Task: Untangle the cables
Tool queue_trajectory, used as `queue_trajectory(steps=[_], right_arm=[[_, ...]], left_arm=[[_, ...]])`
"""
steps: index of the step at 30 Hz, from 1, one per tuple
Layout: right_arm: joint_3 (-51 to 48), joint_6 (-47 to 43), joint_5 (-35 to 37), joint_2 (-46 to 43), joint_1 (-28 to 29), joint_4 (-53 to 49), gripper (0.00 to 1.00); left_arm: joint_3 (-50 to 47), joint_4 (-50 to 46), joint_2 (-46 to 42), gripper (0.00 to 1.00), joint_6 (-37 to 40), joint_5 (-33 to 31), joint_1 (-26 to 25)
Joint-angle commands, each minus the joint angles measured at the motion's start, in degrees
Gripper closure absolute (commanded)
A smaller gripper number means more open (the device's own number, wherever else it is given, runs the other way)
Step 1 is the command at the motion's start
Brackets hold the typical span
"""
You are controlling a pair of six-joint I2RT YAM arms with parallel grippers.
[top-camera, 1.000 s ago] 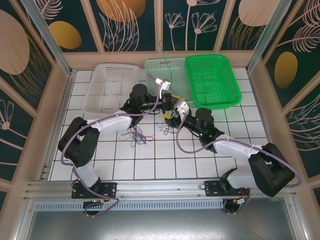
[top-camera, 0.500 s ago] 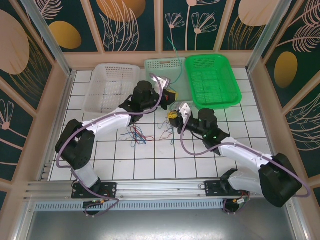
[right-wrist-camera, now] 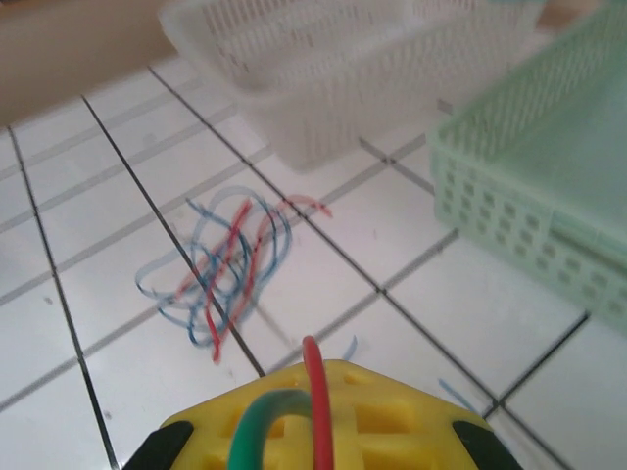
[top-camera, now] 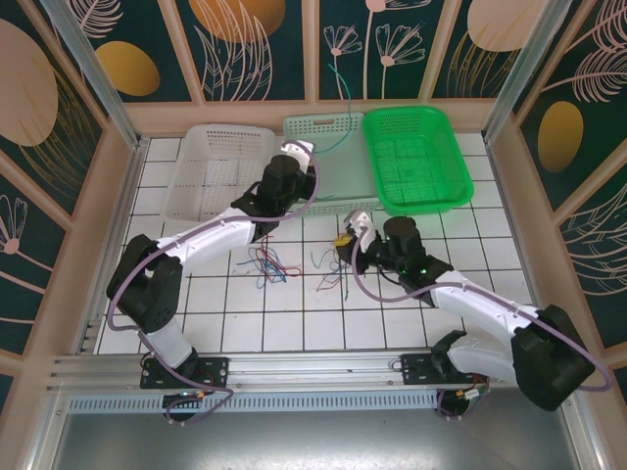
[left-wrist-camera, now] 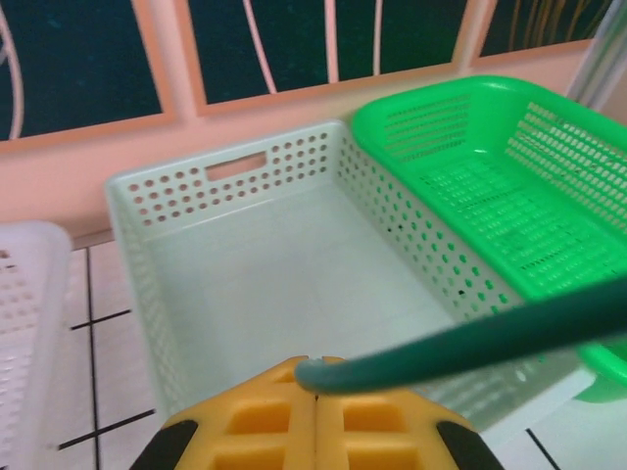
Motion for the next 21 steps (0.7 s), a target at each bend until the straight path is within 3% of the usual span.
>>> queue_trajectory(steps=[1,4,5,7,8,13,17,21], right_arm=[[4.24,0.51,2.89,5.88,-0.34,-7.53,0.99],[7.17,0.86,7.23,11.76,-0.61,-9.91,0.87],[7.91,1.11,8.84,13.23,-0.70,-10.13,0.76],[8.88,1.69,12.59,14.43,-0.70,-9.99,0.44],[8.96,1.83,13.85,14.13,-0.70,-9.47,0.39],[8.00,1.96,18.02,7.99,-0.46,-6.51,0.28],[7.91,-0.79,19.52,3.26,1.22,-6.51,0.25],[8.78,-2.02,15.49,0.50,2.70,-2.84,0.25]], left_arm=[[-1.93,0.11,-4.45,1.00,1.07,-3.82,0.04],[-3.85,0.72,-6.33,1.00,-0.26,-2.33,0.00],[-4.41,0.75,-6.92,1.00,-0.72,-1.99,0.03],[-5.16,0.71,-7.85,1.00,-1.66,-1.68,0.06],[-5.60,0.68,-8.36,1.00,-1.93,-1.50,0.06],[-7.28,0.47,-9.32,1.00,-1.79,-1.97,0.05],[-7.66,-0.56,-9.32,1.00,-2.00,0.04,0.05],[-8.25,-0.11,-9.99,1.00,-2.87,3.64,0.05]])
